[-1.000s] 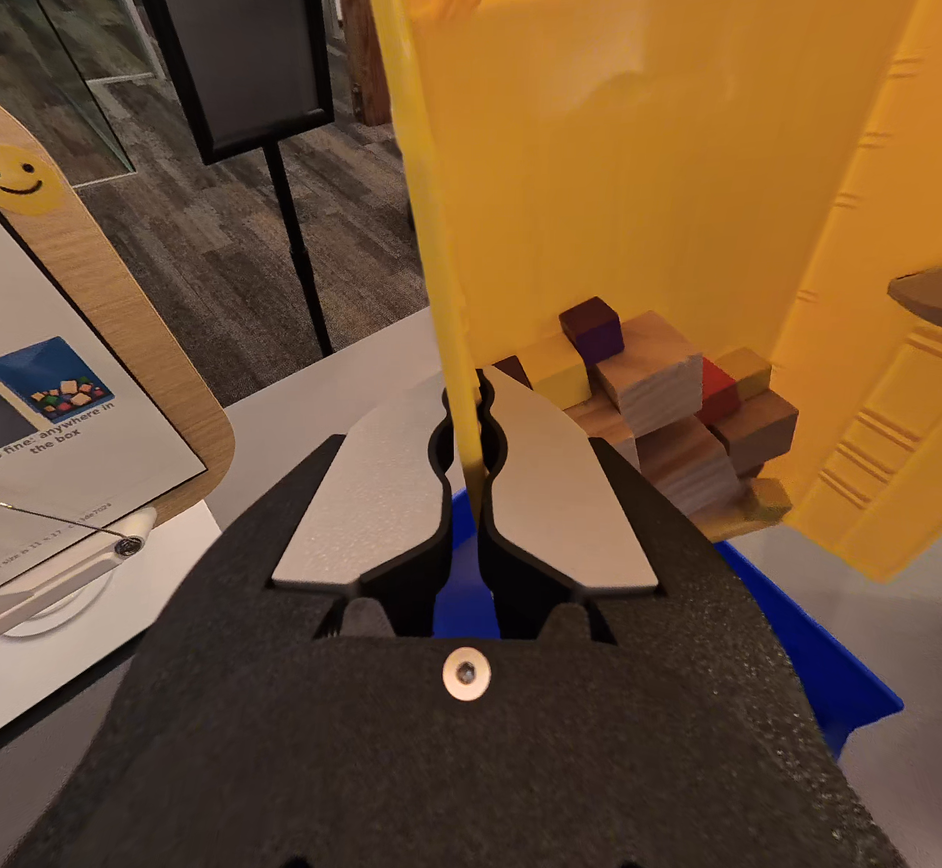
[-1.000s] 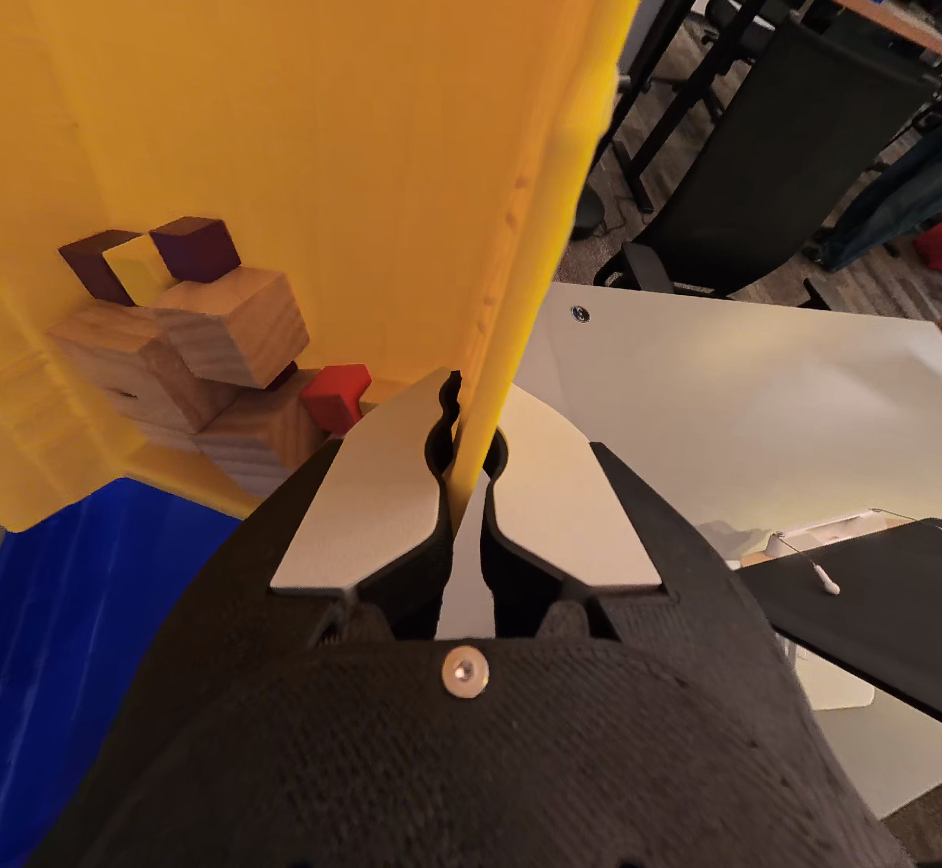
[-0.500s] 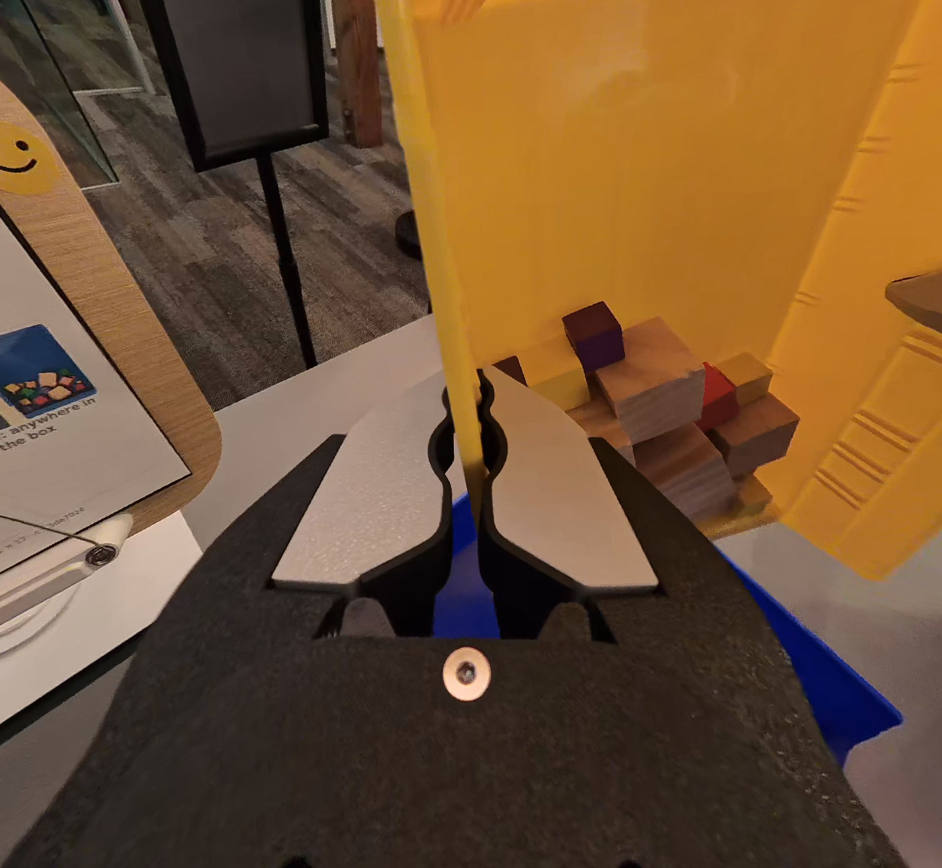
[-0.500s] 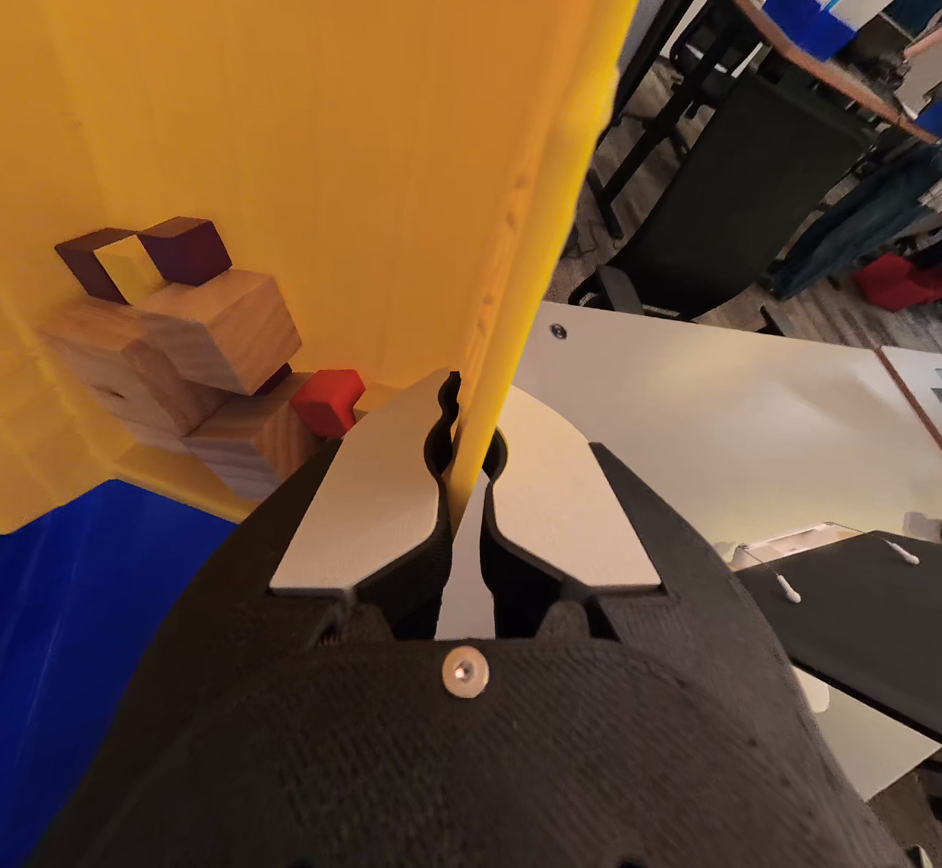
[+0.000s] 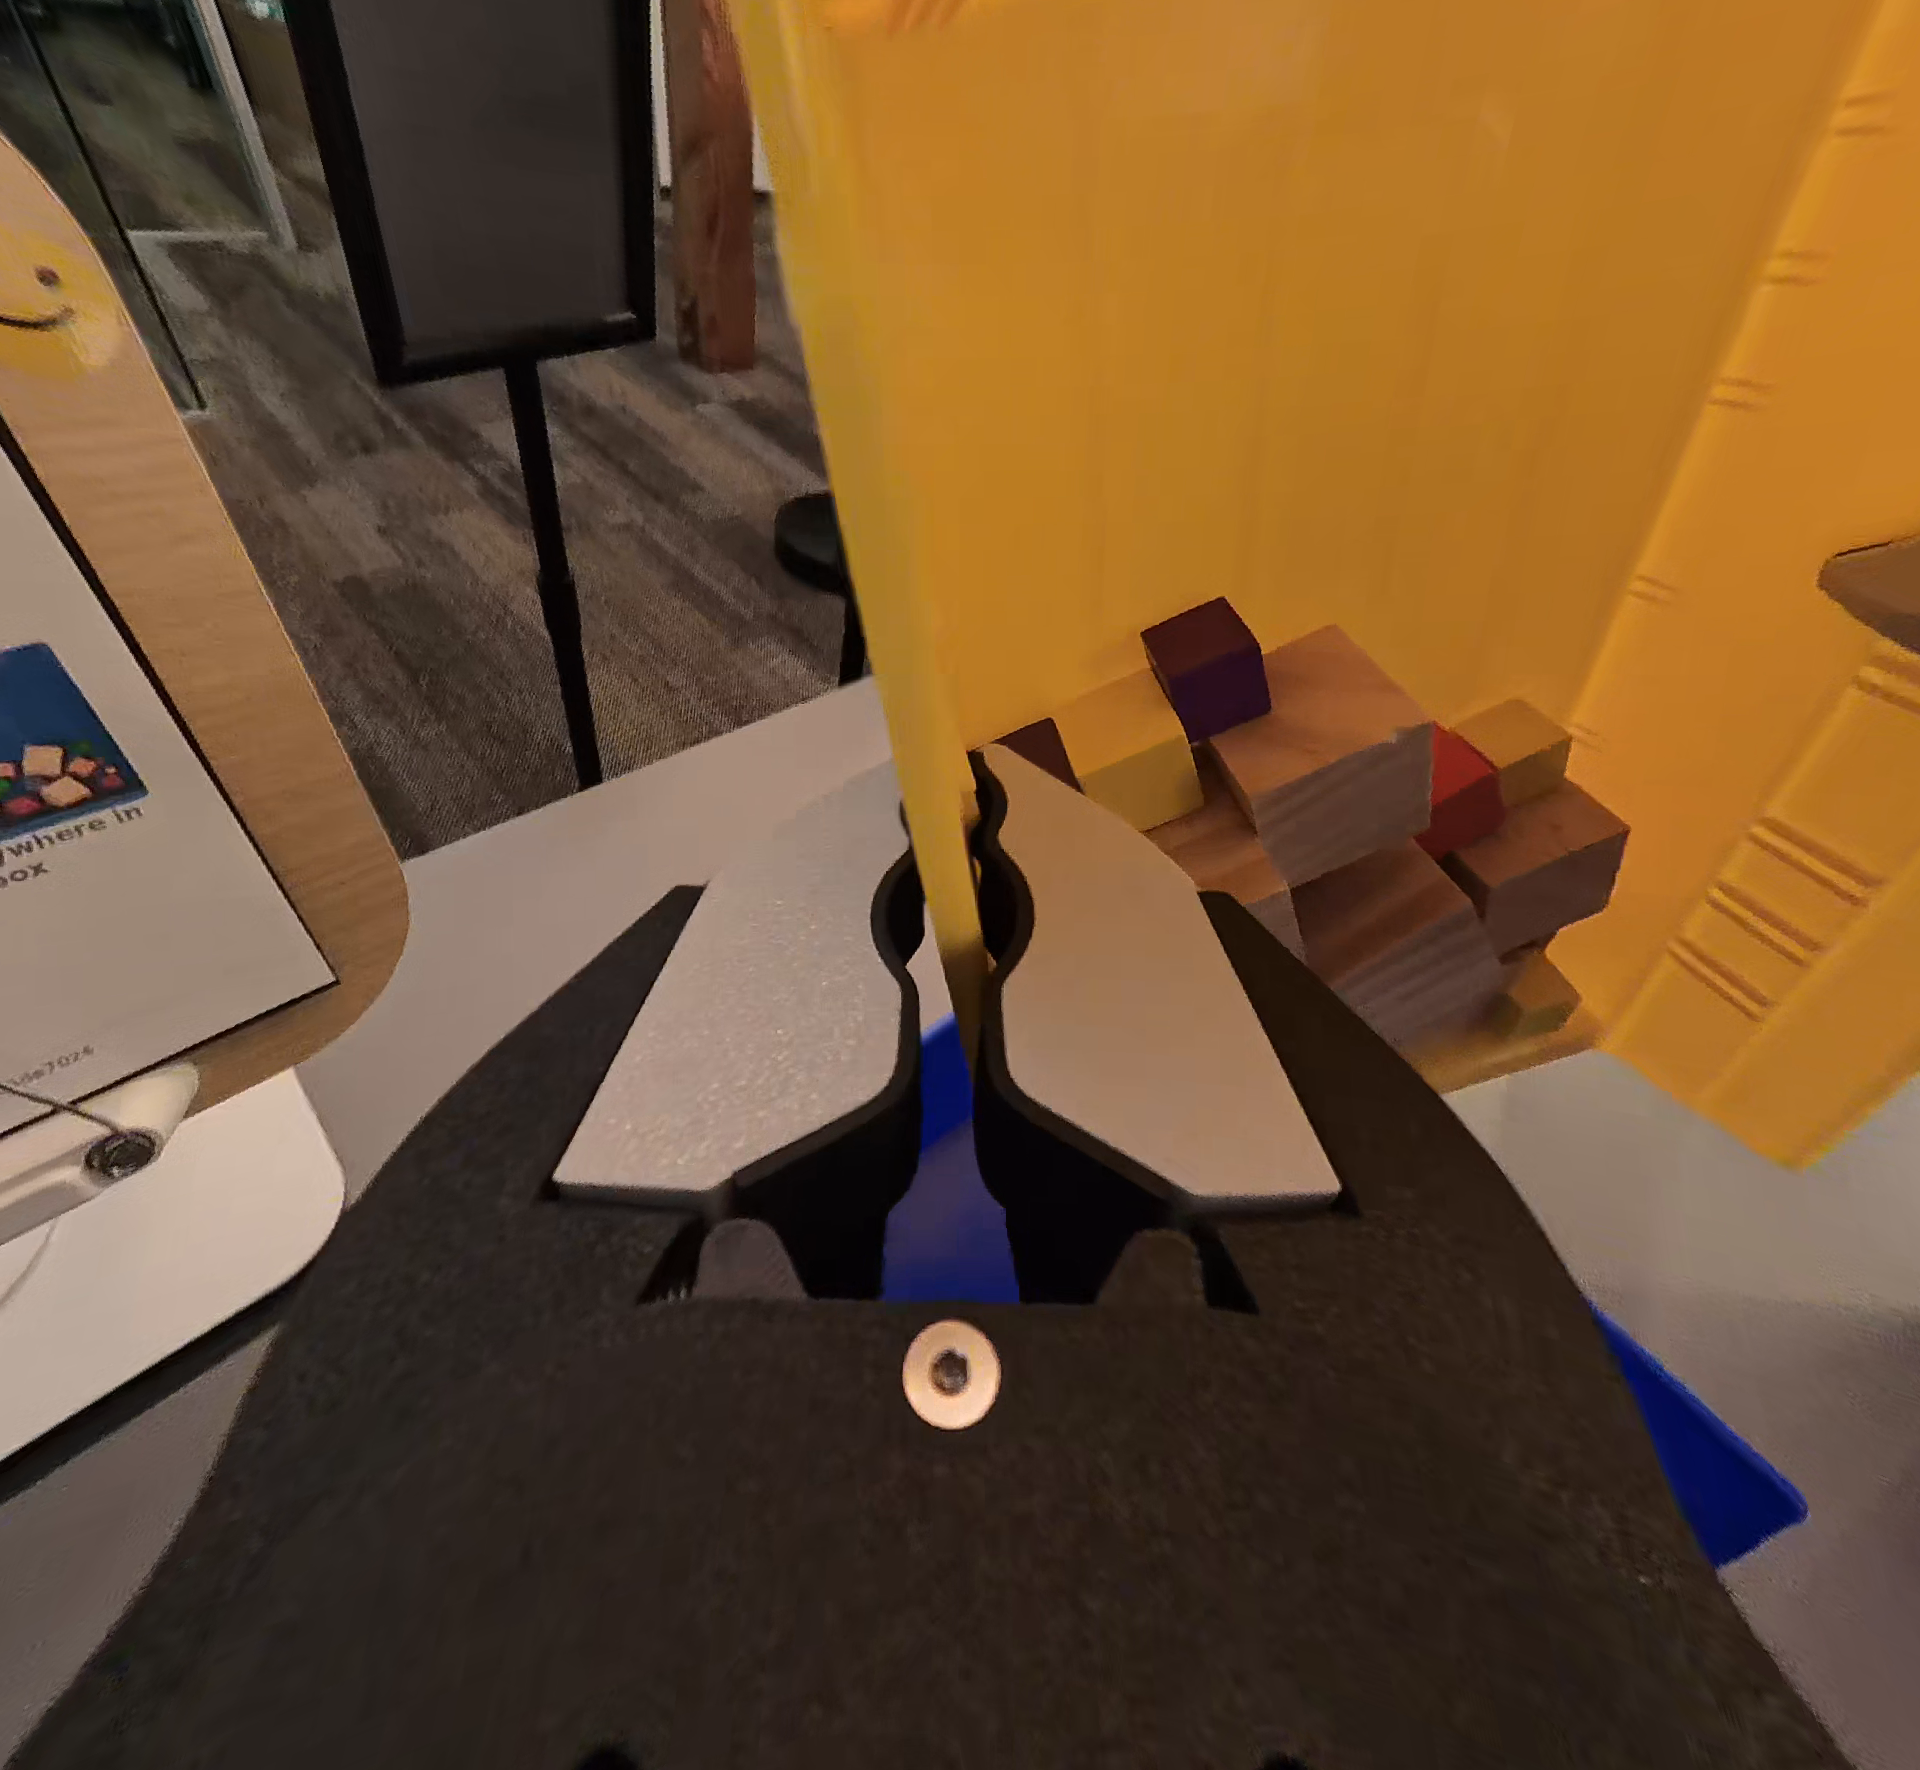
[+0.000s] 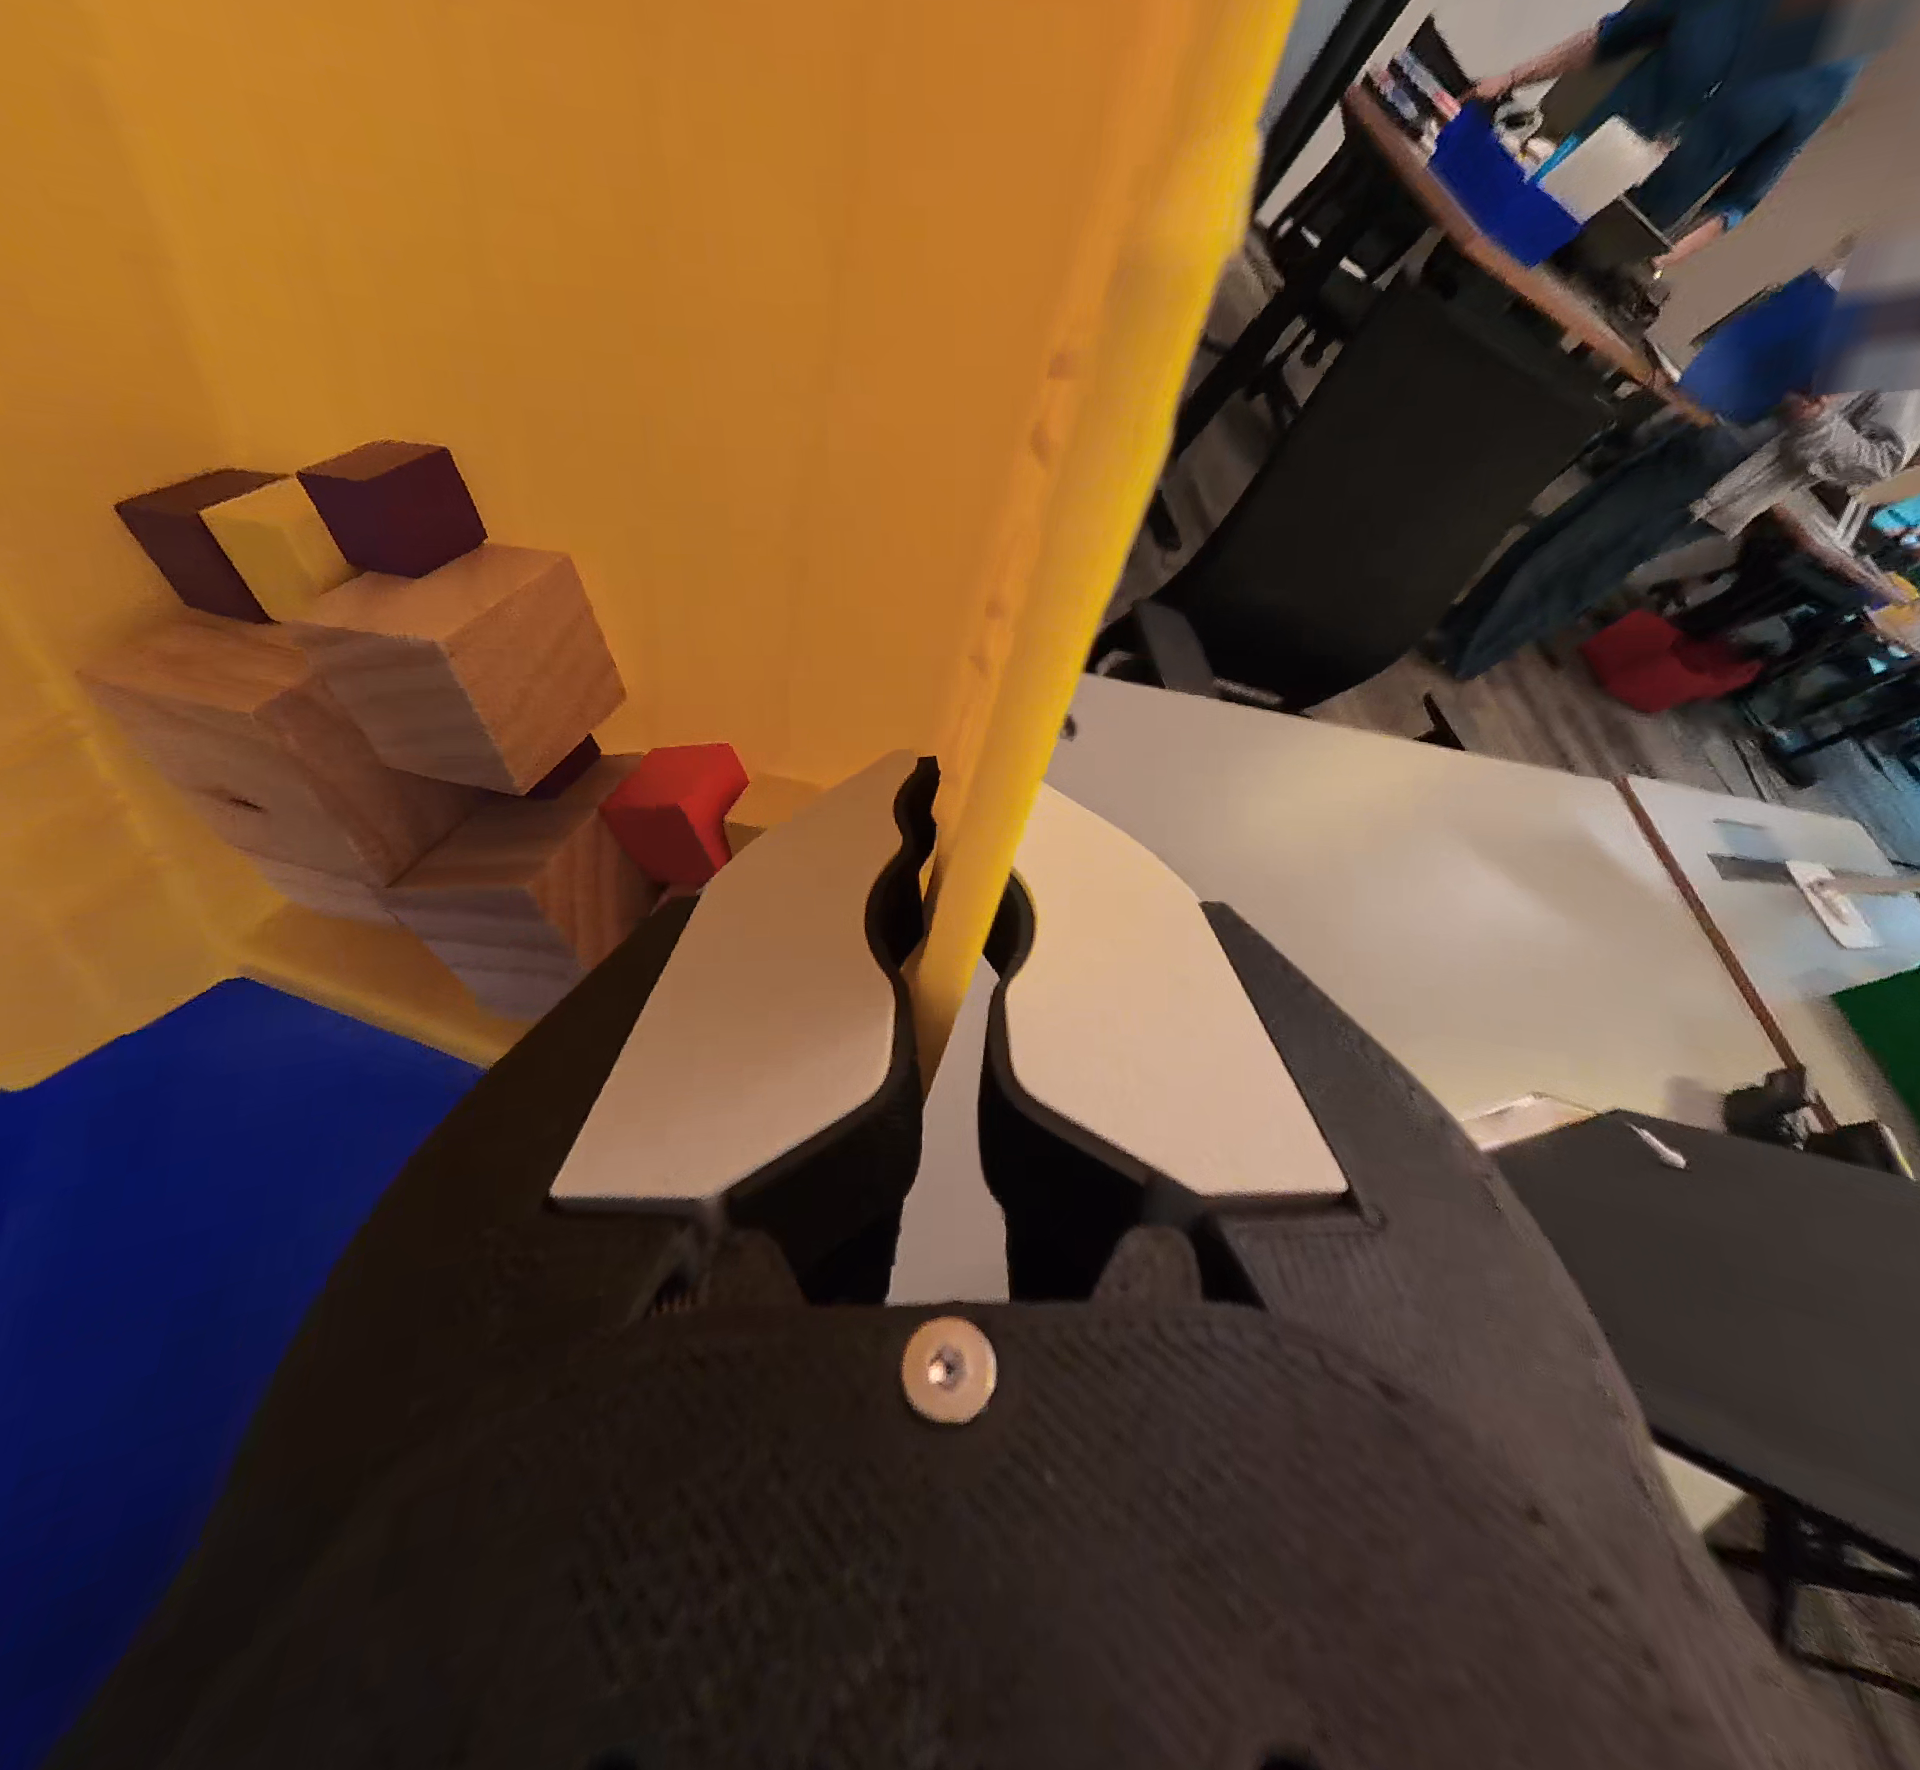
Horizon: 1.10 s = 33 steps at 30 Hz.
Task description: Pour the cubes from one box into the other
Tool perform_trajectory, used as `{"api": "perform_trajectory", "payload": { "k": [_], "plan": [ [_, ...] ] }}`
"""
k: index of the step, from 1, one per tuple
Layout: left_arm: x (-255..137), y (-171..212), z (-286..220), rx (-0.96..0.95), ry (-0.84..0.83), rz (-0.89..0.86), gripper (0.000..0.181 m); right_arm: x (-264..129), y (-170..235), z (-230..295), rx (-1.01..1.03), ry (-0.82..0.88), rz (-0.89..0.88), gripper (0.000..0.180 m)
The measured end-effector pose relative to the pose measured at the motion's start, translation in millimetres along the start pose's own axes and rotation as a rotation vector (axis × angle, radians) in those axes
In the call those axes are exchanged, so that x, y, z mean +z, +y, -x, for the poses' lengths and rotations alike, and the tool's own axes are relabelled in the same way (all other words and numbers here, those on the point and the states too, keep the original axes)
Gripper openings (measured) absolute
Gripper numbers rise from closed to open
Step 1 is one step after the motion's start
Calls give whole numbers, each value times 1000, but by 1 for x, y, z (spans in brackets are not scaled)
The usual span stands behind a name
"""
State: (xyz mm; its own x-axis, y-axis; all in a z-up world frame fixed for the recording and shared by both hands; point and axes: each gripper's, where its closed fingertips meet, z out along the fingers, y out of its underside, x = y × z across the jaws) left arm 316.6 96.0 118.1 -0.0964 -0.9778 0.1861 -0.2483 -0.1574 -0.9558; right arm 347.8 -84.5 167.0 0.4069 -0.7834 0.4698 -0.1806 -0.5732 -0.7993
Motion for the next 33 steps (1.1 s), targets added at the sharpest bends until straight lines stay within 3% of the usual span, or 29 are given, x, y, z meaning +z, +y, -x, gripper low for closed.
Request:
{"api": "perform_trajectory", "payload": {
  "k": [3, 33],
  "plan": [
    [5, 12, 0, -25, 7, 60, 4, 3, 9, 4, 19, -30, 93, 5],
    [10, 19, 1, -38, 25, 56, 5, 8, 11, 4, -33, -10, 90, 5]
  ]
}}
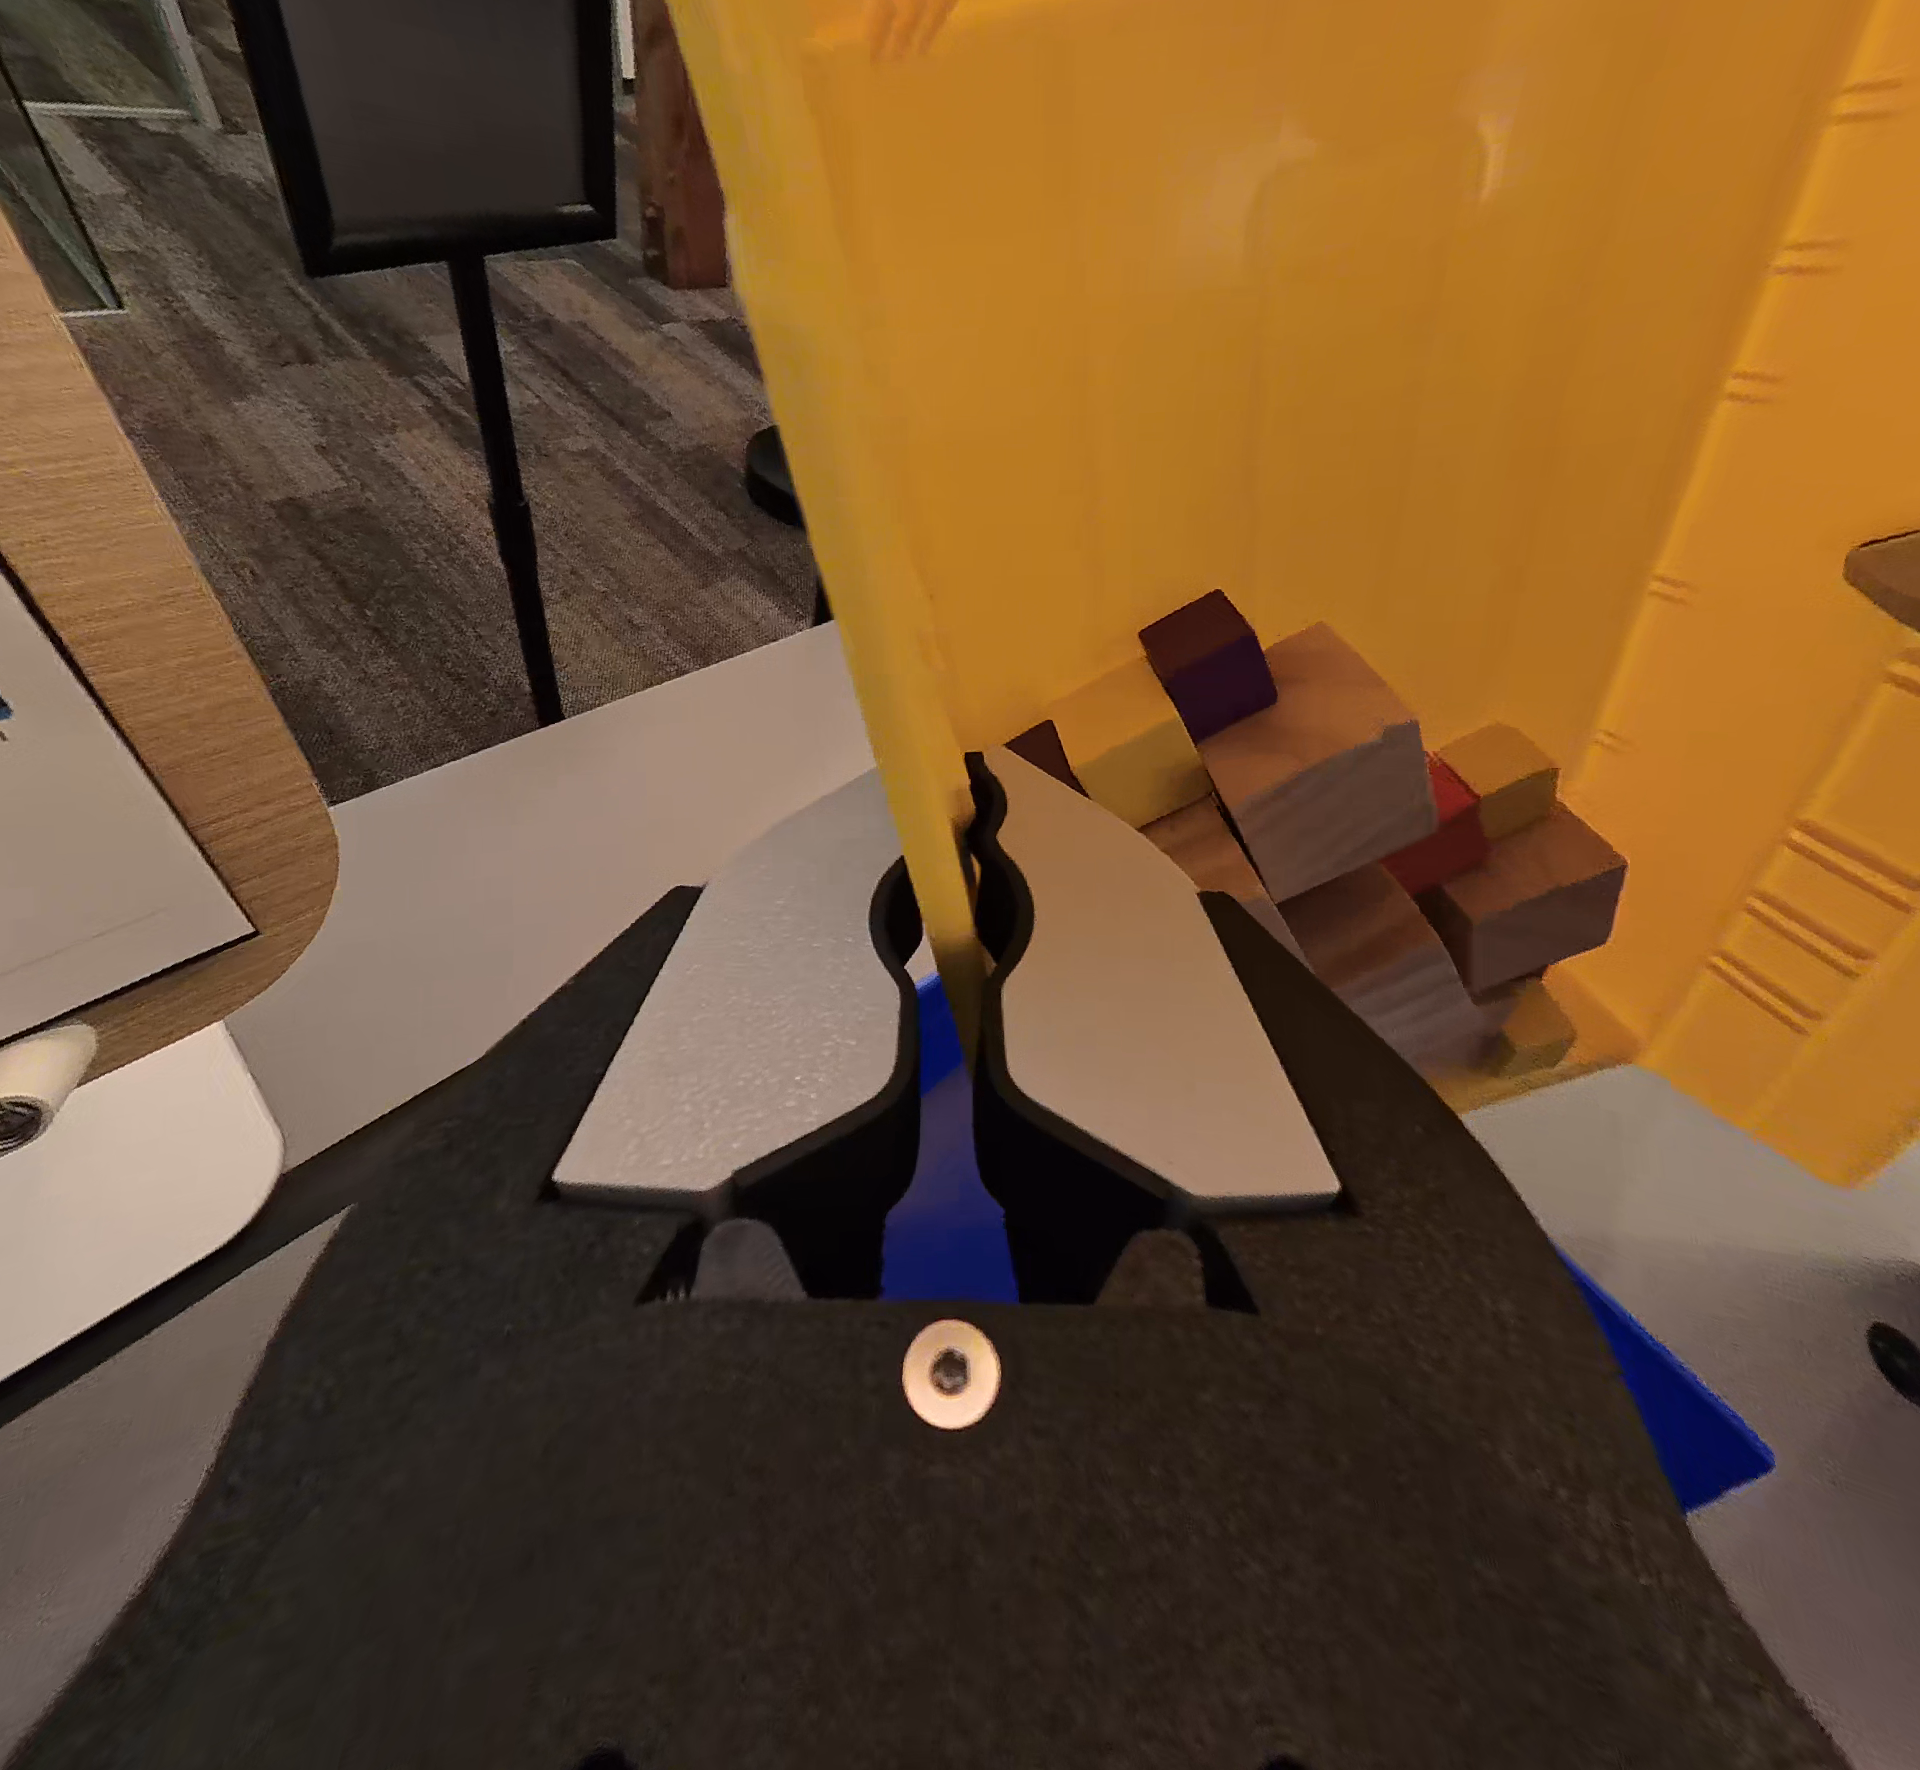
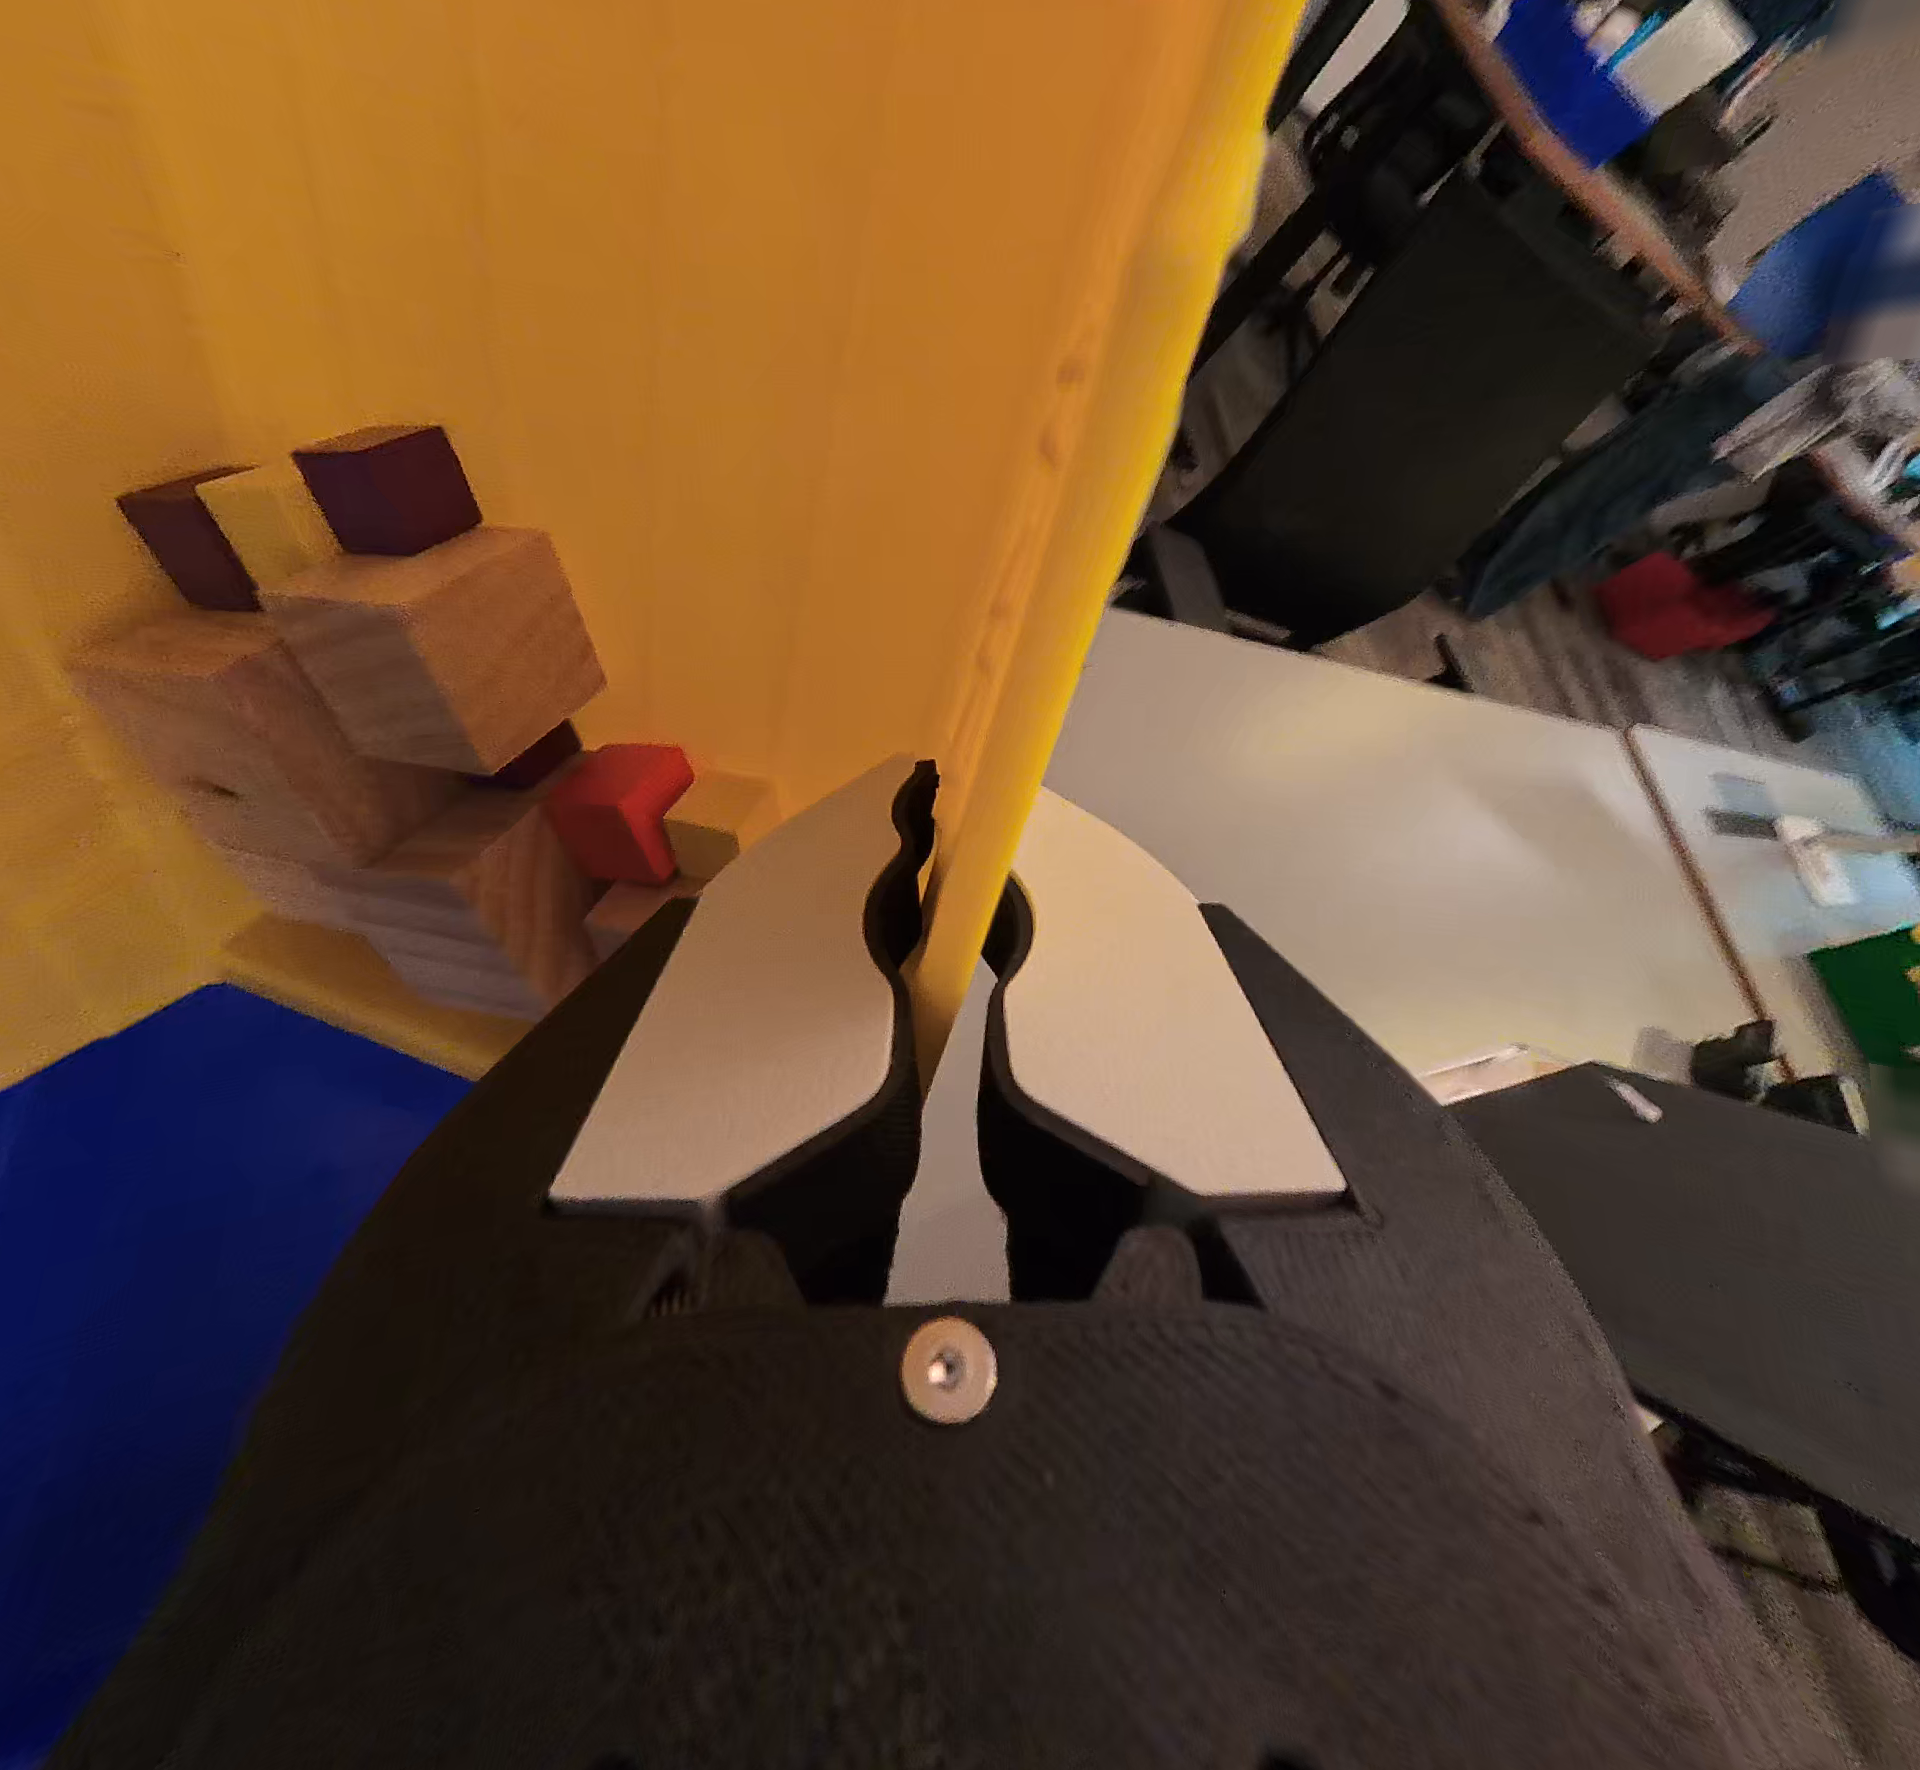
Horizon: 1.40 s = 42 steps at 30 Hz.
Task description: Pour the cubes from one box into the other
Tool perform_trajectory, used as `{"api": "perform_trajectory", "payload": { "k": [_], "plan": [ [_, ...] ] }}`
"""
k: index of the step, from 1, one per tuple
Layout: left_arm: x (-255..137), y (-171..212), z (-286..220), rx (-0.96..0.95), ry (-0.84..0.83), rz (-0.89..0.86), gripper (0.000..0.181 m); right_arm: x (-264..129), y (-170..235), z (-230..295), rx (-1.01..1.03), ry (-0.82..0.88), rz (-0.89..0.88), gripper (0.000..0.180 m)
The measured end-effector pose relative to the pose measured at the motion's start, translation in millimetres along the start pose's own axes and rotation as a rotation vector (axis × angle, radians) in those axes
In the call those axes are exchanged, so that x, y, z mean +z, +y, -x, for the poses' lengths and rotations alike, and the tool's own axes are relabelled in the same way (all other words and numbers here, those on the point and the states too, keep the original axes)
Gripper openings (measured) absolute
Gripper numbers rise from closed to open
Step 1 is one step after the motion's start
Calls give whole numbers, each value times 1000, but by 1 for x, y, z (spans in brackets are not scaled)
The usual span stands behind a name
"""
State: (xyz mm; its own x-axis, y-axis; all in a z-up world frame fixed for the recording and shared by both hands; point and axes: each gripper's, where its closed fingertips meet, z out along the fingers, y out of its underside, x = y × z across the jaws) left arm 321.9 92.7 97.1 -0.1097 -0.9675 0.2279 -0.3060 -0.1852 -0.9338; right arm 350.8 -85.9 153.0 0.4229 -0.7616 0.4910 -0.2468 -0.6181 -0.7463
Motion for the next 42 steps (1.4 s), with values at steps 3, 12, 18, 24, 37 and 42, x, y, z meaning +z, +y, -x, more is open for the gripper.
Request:
{"api": "perform_trajectory", "payload": {
  "k": [3, 12, 18, 24, 37, 42],
  "plan": [
    [-1, -2, -1, -38, 3, -22, 5, 2, 0, -2, 9, -1, -14, 5],
    [-3, 0, -1, -82, -10, -46, 5, 1, 0, 0, 18, 22, -32, 5],
    [-6, -1, 0, -77, 6, -77, 5, -6, -5, 1, -31, 50, -74, 5],
    [-2, 6, 0, -75, 5, -45, 5, -1, 4, 4, -21, 25, -18, 5],
    [3, 18, 5, -142, 36, -31, 5, -1, 7, 11, -32, 18, 34, 5],
    [6, 24, 6, -133, 31, 8, 5, 7, 12, 12, -56, 7, 90, 6]
  ]
}}
